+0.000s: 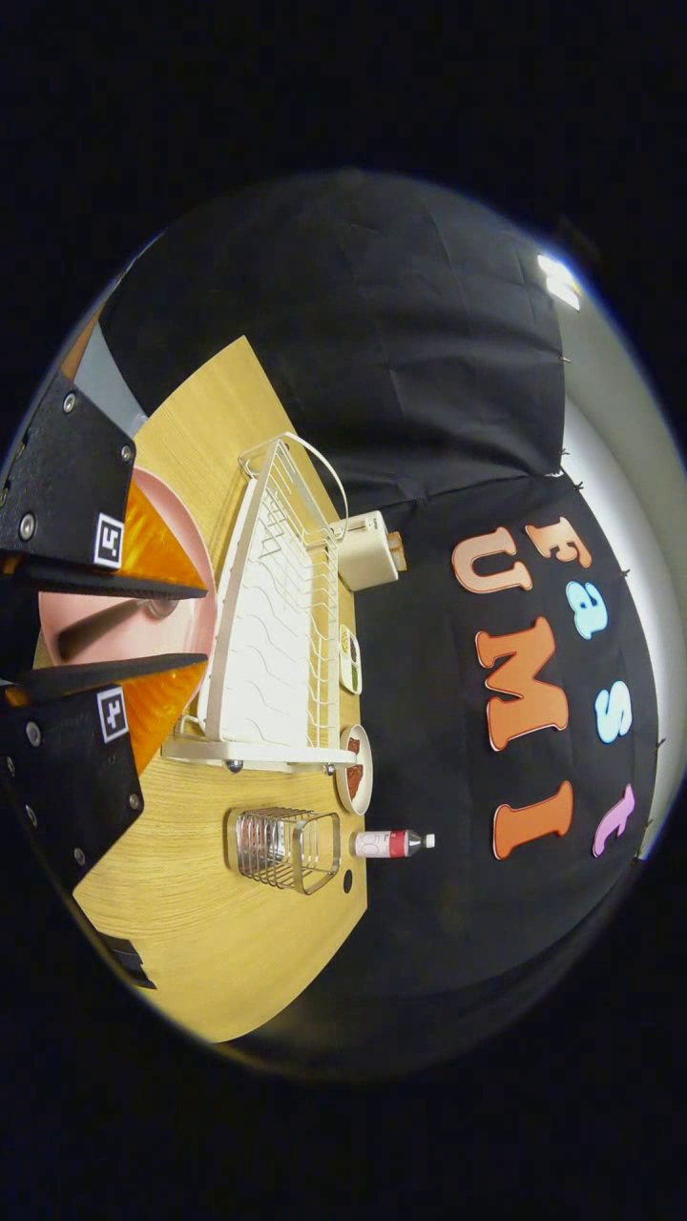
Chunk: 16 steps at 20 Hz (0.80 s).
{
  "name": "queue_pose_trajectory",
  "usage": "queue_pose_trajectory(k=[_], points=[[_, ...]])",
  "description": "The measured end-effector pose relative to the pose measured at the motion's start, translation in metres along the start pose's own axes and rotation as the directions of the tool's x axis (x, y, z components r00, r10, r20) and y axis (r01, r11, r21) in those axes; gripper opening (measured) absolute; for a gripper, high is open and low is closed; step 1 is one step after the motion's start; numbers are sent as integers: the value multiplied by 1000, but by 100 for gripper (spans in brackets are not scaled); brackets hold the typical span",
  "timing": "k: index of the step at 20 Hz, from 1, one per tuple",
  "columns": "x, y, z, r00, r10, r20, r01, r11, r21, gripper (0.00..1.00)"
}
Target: Take the plate from the dish rack, then take the spoon from the basket and place it into the plate.
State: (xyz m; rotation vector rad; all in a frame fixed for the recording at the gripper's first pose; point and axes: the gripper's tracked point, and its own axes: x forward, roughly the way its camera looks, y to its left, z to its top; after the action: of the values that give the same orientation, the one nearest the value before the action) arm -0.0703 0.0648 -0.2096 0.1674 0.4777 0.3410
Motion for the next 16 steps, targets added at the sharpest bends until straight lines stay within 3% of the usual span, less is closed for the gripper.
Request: queue_pose_trajectory(k=[5, 8, 10, 16], points=[[-12, -19, 33, 991, -89, 102, 90, 996, 2, 48], [-22, -34, 62, 968, -163, 189, 169, 986, -15, 69], [-31, -36, 81, 949, -194, 249, 205, 978, -21, 77], [-51, -33, 125, 903, -238, 359, 270, 962, -43, 88]])
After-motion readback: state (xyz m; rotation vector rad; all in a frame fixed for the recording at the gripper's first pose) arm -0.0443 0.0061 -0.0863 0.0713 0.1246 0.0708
